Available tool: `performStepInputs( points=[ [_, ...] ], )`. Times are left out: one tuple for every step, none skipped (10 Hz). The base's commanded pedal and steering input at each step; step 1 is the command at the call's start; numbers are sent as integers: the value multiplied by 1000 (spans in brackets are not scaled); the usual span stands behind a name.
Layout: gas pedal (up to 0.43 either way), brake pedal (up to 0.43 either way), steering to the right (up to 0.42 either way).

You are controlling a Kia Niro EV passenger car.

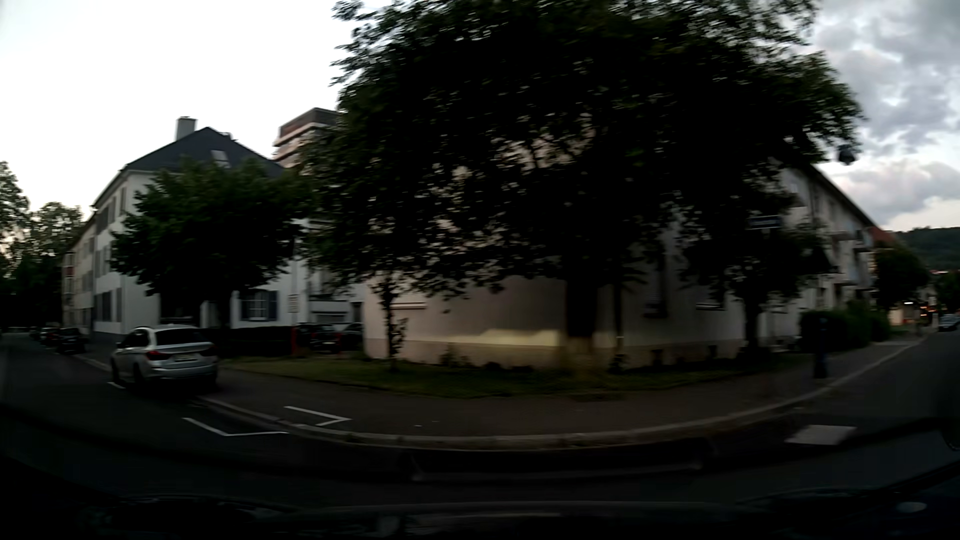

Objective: Follow the waypoints while adhering to traffic rules and regulations

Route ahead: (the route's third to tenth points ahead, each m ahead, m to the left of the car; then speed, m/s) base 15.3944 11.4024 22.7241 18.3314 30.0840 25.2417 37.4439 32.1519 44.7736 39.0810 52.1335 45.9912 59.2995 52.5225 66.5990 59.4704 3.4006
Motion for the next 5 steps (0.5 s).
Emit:
performStepInputs(
  points=[
    [209,0,-626],
    [209,0,-605],
    [209,0,-580],
    [209,0,-557],
    [209,0,-527]
  ],
)
